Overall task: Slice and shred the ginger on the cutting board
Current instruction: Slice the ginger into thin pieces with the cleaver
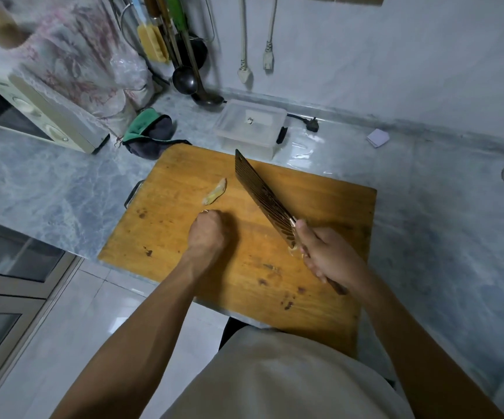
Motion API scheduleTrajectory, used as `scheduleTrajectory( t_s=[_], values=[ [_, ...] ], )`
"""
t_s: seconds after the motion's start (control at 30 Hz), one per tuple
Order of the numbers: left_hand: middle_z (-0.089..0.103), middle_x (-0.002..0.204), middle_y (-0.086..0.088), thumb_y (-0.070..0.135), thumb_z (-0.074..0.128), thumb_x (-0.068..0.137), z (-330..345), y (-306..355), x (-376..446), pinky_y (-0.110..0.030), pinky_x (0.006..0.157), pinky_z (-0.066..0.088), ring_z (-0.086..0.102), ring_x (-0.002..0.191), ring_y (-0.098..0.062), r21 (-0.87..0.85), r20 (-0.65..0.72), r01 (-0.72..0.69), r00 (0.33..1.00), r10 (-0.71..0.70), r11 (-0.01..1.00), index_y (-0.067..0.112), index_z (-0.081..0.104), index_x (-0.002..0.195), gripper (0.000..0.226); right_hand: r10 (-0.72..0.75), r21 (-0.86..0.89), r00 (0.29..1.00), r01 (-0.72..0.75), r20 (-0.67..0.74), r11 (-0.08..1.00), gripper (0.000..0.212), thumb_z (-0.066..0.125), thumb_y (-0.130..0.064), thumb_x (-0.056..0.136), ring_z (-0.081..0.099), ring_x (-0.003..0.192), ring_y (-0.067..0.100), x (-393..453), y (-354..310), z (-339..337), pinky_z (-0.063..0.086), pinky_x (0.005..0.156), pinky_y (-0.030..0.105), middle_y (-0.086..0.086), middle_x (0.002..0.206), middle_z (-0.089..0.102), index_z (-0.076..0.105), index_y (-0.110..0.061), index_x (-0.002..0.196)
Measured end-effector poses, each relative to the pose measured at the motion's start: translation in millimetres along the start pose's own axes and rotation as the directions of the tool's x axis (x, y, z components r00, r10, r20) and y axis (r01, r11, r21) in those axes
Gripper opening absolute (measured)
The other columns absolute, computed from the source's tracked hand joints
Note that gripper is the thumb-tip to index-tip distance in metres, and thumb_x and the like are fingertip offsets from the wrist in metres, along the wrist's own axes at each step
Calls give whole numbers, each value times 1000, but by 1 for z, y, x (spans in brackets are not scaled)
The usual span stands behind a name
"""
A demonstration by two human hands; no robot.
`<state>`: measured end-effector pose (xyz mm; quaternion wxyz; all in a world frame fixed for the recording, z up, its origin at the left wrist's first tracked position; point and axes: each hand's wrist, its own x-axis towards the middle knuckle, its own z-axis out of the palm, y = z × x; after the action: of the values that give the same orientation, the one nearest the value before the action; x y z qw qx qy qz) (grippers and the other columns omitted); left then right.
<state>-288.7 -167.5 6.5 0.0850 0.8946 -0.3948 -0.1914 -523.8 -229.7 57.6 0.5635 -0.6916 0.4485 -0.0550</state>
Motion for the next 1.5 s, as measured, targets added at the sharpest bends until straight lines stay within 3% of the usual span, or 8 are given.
scheduleTrajectory(
  t_s=[0.2, 0.4, 0.5, 0.77, 0.9, 1.0, 1.27, 1.5],
  values=[
    [71, 99, -9, 20, 64, 92, 8, 26, -14, -39, 92, 47, 64, 98, -30, 66, 77, -131, 989, 126, 989, 16, 71, 101, 12, 50, -10, 993, -52, -109, 999, 62, 29, -61, 103, 45, 37, 10, -9, 5, -23, 41, 44, 25, -1, 53, 51, 55, -12, 73],
    [72, 85, 6, -1, 68, 85, 26, 64, -25, -25, 90, 52, 66, 85, -9, -380, 158, -239, 935, 317, 894, 20, 75, 83, 22, 51, 5, 990, -51, -129, 999, 64, 29, -59, 104, 45, 39, 10, -17, 12, -30, 41, 44, 24, 2, 54, 51, 56, -10, 72],
    [73, 103, 5, -1, 63, 89, 27, 55, -29, -9, 88, 41, 63, 98, -7, -390, 117, -198, 958, 261, 899, 14, 76, 103, 24, 47, 18, 992, -45, -119, 999, 63, 29, -59, 103, 45, 39, 9, -18, 12, -27, 41, 44, 24, 2, 56, 51, 57, -10, 75],
    [63, 122, -8, 19, 67, 89, 4, -30, -51, -37, 91, 54, 63, 102, -25, -364, -220, -3, 972, -82, 931, 18, 70, 118, 29, 5, 38, 999, -4, -32, 999, 60, 32, -61, 103, 46, 41, 12, -10, 5, -5, 40, 44, 27, -3, 53, 51, 54, -14, 73],
    [68, 107, 9, 19, 76, 86, 6, -43, -52, -28, 90, 53, 64, 98, -12, -562, 9, 133, 988, -155, 816, 23, 72, 113, 28, -8, 17, 998, 7, 57, 1000, 57, 35, -62, 102, 45, 42, 12, -4, -4, 11, 38, 43, 26, -1, 55, 51, 54, -15, 75],
    [70, 94, 7, 14, 78, 84, 11, -37, -54, -10, 63, 45, 59, 76, 1, -704, -30, 222, 940, -340, 675, 18, 73, 106, 23, -2, -63, 993, 9, 122, 998, 60, 34, -65, 101, 48, 45, 15, 3, -11, 24, 40, 45, 28, 2, 58, 53, 54, -15, 76],
    [72, 96, -2, 35, 81, 81, 19, -39, -42, -32, 77, 55, 68, 85, -19, -831, 36, 355, 803, -595, 429, 18, 71, 102, 29, -21, -253, 980, 72, 198, 965, 60, 31, -62, 103, 51, 40, 15, 22, -34, 58, 48, 47, 35, 1, 52, 51, 47, -15, 69],
    [76, 86, -8, 13, 88, 59, 24, -46, -29, -40, 84, 59, 74, 83, -27, -887, 242, 431, 738, -630, 165, 20, 74, 79, 25, -13, -280, 969, 85, 248, 956, 63, 29, -57, 106, 45, 32, 6, 28, -38, 75, 42, 43, 27, 1, 54, 51, 46, -14, 63]
  ],
)
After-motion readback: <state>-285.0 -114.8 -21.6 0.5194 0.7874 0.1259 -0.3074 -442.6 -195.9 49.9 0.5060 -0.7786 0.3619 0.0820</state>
